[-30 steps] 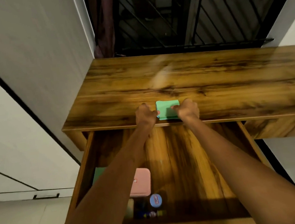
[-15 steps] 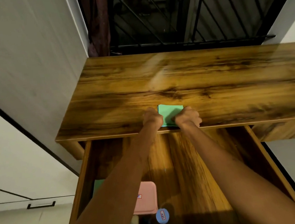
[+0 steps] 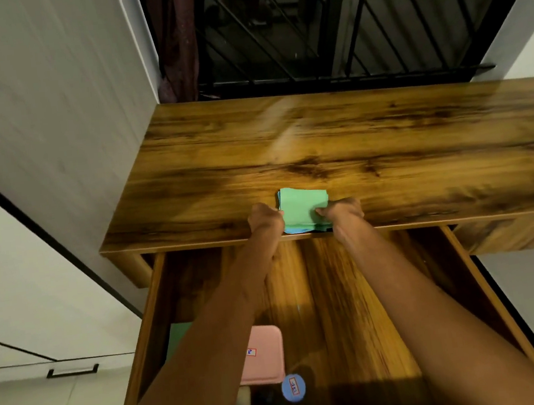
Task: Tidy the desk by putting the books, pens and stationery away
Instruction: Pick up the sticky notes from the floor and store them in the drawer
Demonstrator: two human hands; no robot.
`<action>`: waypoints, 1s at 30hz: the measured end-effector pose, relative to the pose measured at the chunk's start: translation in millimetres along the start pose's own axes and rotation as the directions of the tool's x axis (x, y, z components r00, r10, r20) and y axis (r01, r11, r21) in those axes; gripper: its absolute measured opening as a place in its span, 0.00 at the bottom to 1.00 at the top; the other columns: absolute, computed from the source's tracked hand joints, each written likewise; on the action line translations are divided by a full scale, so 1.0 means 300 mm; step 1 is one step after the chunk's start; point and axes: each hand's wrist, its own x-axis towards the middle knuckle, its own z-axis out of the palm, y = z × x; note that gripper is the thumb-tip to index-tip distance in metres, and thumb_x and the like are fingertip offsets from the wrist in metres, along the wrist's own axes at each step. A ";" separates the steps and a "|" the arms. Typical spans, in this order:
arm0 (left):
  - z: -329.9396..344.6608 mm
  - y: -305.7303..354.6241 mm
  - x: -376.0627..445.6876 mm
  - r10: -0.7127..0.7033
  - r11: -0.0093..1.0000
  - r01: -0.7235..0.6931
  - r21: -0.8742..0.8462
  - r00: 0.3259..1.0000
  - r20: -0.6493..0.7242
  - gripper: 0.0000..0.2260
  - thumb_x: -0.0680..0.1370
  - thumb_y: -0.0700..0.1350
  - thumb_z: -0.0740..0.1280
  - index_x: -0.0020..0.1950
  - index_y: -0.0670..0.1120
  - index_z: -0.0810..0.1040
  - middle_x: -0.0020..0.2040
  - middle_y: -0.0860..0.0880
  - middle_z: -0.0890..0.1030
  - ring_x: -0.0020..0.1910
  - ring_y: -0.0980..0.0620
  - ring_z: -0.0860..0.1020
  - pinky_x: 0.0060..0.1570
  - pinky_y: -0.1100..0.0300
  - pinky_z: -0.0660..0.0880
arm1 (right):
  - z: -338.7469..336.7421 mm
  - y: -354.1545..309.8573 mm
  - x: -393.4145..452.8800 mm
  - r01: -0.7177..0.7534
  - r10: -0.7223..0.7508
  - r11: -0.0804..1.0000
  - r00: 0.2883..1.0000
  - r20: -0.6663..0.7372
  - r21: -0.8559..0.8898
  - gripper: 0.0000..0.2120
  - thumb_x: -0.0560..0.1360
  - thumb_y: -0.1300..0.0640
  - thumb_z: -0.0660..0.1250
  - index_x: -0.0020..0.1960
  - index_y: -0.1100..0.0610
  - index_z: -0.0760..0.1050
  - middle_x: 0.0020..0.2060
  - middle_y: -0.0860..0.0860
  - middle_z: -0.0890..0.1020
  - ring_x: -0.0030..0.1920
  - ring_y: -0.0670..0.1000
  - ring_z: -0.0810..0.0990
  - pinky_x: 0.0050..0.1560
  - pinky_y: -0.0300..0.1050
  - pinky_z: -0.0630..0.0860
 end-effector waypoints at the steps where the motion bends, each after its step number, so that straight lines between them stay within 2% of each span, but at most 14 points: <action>1: -0.002 -0.004 -0.002 0.002 1.000 -0.002 0.005 1.000 -0.014 0.13 0.76 0.40 0.68 0.59 0.36 0.78 0.59 0.39 0.80 0.59 0.43 0.78 0.58 0.52 0.77 | 0.010 0.007 0.003 0.003 -0.003 1.000 1.000 -0.009 0.000 0.28 0.64 0.56 0.79 0.61 0.61 0.75 0.60 0.58 0.80 0.59 0.59 0.78 0.61 0.52 0.76; 5: -0.005 -0.024 -0.015 -0.008 1.000 0.007 -0.018 0.999 -0.045 0.14 0.75 0.40 0.69 0.59 0.37 0.78 0.60 0.39 0.79 0.58 0.43 0.79 0.58 0.51 0.77 | 0.011 -0.001 -0.001 0.038 -0.038 0.999 0.999 -0.004 -0.034 0.26 0.67 0.56 0.77 0.61 0.62 0.75 0.59 0.58 0.80 0.59 0.59 0.79 0.59 0.52 0.77; 7: -0.014 -0.023 -0.027 -0.031 0.997 0.030 -0.069 0.999 -0.011 0.14 0.74 0.40 0.71 0.59 0.38 0.79 0.59 0.40 0.80 0.55 0.43 0.81 0.55 0.52 0.79 | -0.006 -0.013 -0.020 0.015 -0.019 0.999 0.996 0.083 0.052 0.20 0.70 0.60 0.74 0.60 0.64 0.74 0.60 0.59 0.79 0.58 0.60 0.79 0.58 0.54 0.77; 9: -0.037 -0.025 -0.029 -0.053 0.986 0.061 -0.153 0.997 0.056 0.14 0.74 0.39 0.71 0.58 0.37 0.79 0.58 0.40 0.80 0.53 0.43 0.81 0.53 0.53 0.79 | -0.028 -0.019 -0.052 -0.022 -0.008 0.986 0.984 0.180 0.163 0.10 0.74 0.63 0.70 0.51 0.67 0.72 0.59 0.62 0.78 0.57 0.62 0.79 0.57 0.58 0.77; 10: -0.057 -0.031 -0.034 -0.064 0.968 0.089 -0.233 0.991 0.116 0.13 0.74 0.37 0.70 0.58 0.36 0.78 0.57 0.41 0.81 0.53 0.43 0.81 0.51 0.54 0.80 | -0.039 -0.021 -0.069 -0.040 0.001 0.984 0.975 0.221 0.172 0.08 0.75 0.64 0.68 0.47 0.66 0.70 0.59 0.63 0.77 0.55 0.63 0.79 0.54 0.57 0.78; 11: -0.084 -0.033 -0.048 -0.062 0.938 0.125 -0.324 0.979 0.196 0.12 0.75 0.36 0.68 0.57 0.35 0.77 0.55 0.40 0.80 0.54 0.43 0.81 0.48 0.54 0.80 | -0.046 -0.020 -0.081 -0.058 0.011 0.982 0.967 0.254 0.180 0.08 0.76 0.63 0.67 0.47 0.67 0.70 0.59 0.63 0.77 0.50 0.61 0.80 0.48 0.56 0.78; 13: -0.160 -0.049 -0.084 -0.035 0.847 0.213 -0.486 0.937 0.349 0.11 0.77 0.33 0.65 0.59 0.34 0.75 0.53 0.38 0.80 0.57 0.41 0.79 0.42 0.54 0.80 | -0.053 -0.017 -0.119 -0.077 0.003 0.972 0.949 0.316 0.224 0.09 0.76 0.62 0.67 0.53 0.65 0.72 0.56 0.61 0.78 0.36 0.55 0.77 0.35 0.48 0.77; 15: -0.237 -0.083 -0.101 0.006 0.802 0.232 -0.551 0.918 0.396 0.12 0.76 0.31 0.64 0.60 0.35 0.74 0.49 0.37 0.80 0.53 0.40 0.80 0.36 0.52 0.82 | -0.044 -0.016 -0.163 -0.094 -0.008 0.969 0.912 0.409 0.229 0.03 0.77 0.61 0.65 0.49 0.60 0.72 0.47 0.58 0.79 0.32 0.51 0.75 0.26 0.40 0.75; 16: -0.273 -0.102 -0.110 0.025 0.811 0.213 -0.545 0.918 0.396 0.14 0.75 0.31 0.66 0.61 0.36 0.73 0.48 0.39 0.80 0.49 0.41 0.81 0.36 0.53 0.82 | -0.032 -0.011 -0.188 -0.101 -0.006 0.973 0.890 0.456 0.210 0.02 0.78 0.61 0.64 0.48 0.58 0.72 0.42 0.55 0.79 0.30 0.49 0.76 0.24 0.38 0.75; 19: -0.374 -0.167 -0.139 0.046 0.856 0.159 -0.492 0.925 0.378 0.18 0.75 0.32 0.67 0.64 0.38 0.73 0.51 0.41 0.80 0.44 0.47 0.80 0.35 0.56 0.82 | 0.035 0.009 -0.264 -0.100 -0.020 0.978 0.829 0.559 0.183 0.05 0.76 0.63 0.66 0.44 0.56 0.71 0.39 0.52 0.78 0.34 0.48 0.77 0.35 0.41 0.75; 22: -0.458 -0.247 -0.168 0.003 0.889 0.142 -0.436 0.949 0.316 0.16 0.75 0.32 0.66 0.63 0.37 0.74 0.55 0.39 0.78 0.47 0.46 0.79 0.36 0.54 0.82 | 0.120 0.049 -0.347 -0.113 -0.003 0.984 0.762 0.648 0.137 0.10 0.74 0.67 0.68 0.51 0.56 0.72 0.42 0.53 0.80 0.39 0.49 0.77 0.38 0.44 0.75; 26: -0.546 -0.358 -0.196 -0.081 0.929 0.139 -0.343 0.981 0.176 0.17 0.75 0.30 0.66 0.63 0.36 0.71 0.56 0.40 0.75 0.54 0.42 0.75 0.52 0.45 0.75 | 0.193 0.099 -0.437 -0.145 0.043 0.987 0.656 0.754 0.070 0.07 0.76 0.64 0.66 0.42 0.54 0.72 0.40 0.50 0.78 0.39 0.48 0.76 0.40 0.43 0.72; 28: -0.584 -0.406 -0.207 -0.126 0.943 0.165 -0.290 0.981 0.147 0.17 0.75 0.30 0.65 0.64 0.33 0.71 0.54 0.40 0.75 0.56 0.41 0.75 0.58 0.44 0.74 | 0.219 0.117 -0.460 -0.125 0.040 0.991 0.655 0.755 0.056 0.05 0.77 0.63 0.65 0.50 0.55 0.74 0.42 0.50 0.79 0.40 0.47 0.75 0.40 0.42 0.70; 30: -0.610 -0.439 -0.216 -0.152 0.947 0.182 -0.266 0.980 0.130 0.18 0.75 0.30 0.66 0.65 0.32 0.70 0.55 0.39 0.76 0.59 0.39 0.76 0.60 0.44 0.73 | 0.248 0.133 -0.473 -0.093 0.017 0.994 0.669 0.743 0.062 0.18 0.76 0.65 0.65 0.64 0.55 0.70 0.51 0.53 0.80 0.41 0.48 0.75 0.42 0.44 0.70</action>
